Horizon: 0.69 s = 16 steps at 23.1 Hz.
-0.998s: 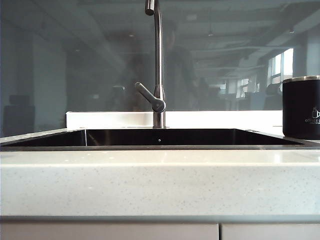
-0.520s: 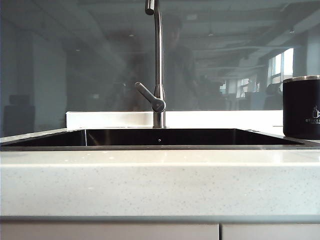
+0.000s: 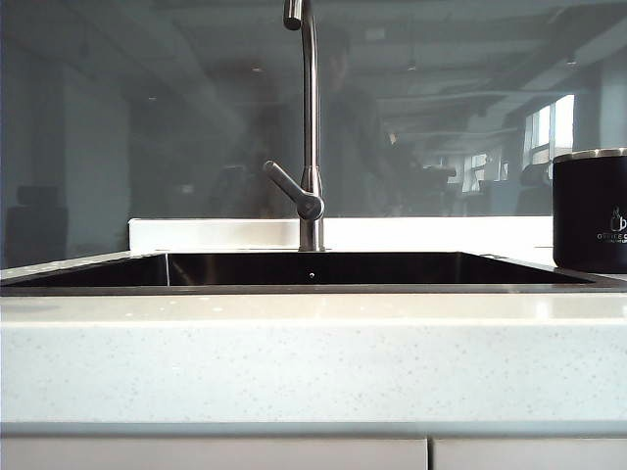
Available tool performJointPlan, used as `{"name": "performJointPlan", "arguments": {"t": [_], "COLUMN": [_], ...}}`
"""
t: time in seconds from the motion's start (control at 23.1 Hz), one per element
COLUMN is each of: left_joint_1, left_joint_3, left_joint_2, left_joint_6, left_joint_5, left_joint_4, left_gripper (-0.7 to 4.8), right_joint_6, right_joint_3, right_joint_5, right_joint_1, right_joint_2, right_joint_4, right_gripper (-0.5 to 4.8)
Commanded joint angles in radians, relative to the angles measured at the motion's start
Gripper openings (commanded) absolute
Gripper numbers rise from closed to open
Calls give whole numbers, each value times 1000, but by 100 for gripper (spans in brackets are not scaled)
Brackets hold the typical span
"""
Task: Pick up the mug next to the sink, go to the faucet to get some water, pour the water into the sink, and finally put the mug back to its place.
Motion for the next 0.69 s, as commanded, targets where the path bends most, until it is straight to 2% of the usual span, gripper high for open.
{"name": "performJointPlan", "arguments": {"t": [0.04,0.3,0.69], "left_joint_1": [2,2,1], "left_joint_3": [3,3,3], "left_joint_2": [1,1,1], "left_joint_6": [0,0,0], "left_joint_5": [4,5,5], "left_joint_4": [14,23,21], "left_gripper": [-6,-6,-6], "right_joint_6": [0,0,-4], "right_joint_3": [9,89,172], "right_joint_5": [-105,-118,-118], "right_joint_1": [-3,-3,-3], "right_joint_2": [188,456,574], "right_joint_4": [296,457,465], "right_gripper": [181,181,181]}}
